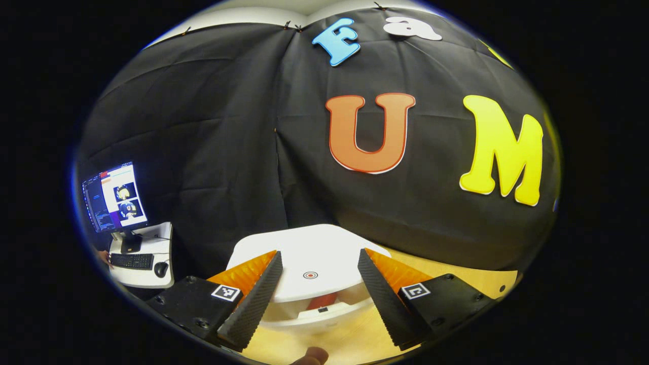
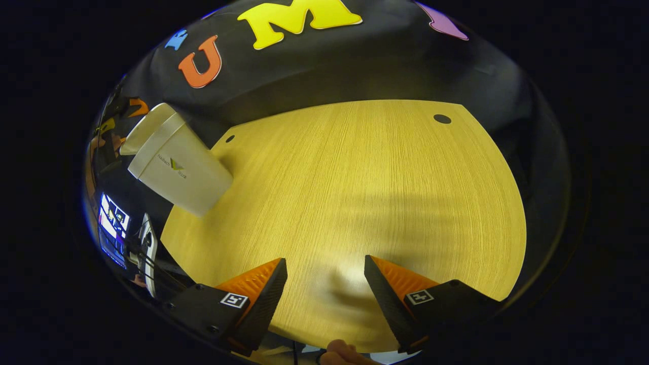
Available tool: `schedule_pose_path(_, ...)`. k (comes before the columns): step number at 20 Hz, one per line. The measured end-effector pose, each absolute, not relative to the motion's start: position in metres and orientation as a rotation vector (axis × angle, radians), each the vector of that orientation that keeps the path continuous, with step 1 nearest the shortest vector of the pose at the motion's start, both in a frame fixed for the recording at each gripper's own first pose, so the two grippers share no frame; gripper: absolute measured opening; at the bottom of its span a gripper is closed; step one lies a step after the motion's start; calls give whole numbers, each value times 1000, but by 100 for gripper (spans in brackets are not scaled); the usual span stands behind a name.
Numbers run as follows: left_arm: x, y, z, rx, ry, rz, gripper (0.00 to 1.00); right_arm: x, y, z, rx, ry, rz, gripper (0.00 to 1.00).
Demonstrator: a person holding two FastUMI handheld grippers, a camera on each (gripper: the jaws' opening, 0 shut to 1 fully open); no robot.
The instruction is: Press the lid of the desktop garbage bin to open it, pick up the crumpled paper on the desktop and throw it into the bin, then pick up the pop can on the desktop and drop it into the bin, and finally close the garbage bin lid.
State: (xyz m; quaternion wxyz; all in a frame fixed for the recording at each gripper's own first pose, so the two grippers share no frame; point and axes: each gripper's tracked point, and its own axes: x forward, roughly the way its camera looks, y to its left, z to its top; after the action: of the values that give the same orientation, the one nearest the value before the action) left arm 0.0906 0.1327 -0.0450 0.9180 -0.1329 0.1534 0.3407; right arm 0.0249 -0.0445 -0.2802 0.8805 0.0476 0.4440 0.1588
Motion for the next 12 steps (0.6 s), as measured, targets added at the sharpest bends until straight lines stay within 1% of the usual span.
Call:
schedule_pose_path(1,89,131,-51,-280,329,700,99,24,-45,-281,96,926,335,96)
schedule_pose_path(6,85,122,-66,-272,358,702,99,19,-48,-290,86,945,347,96)
schedule_pose_path(7,88,120,-69,-269,367,703,92,19,-49,-292,85,950,347,96)
schedule_pose_path(8,87,119,-74,-278,381,707,98,18,-48,-293,86,955,348,96)
schedule_pose_path(9,85,120,-91,-289,415,709,97,17,-47,-293,88,958,353,93)
schedule_pose_path(10,85,119,-88,-282,401,721,97,16,-46,-293,85,959,356,96)
schedule_pose_path(11,92,120,-87,-282,396,718,98,15,-47,-293,76,961,359,96)
schedule_pose_path(12,92,118,-88,-293,403,726,97,16,-48,-292,65,958,357,93)
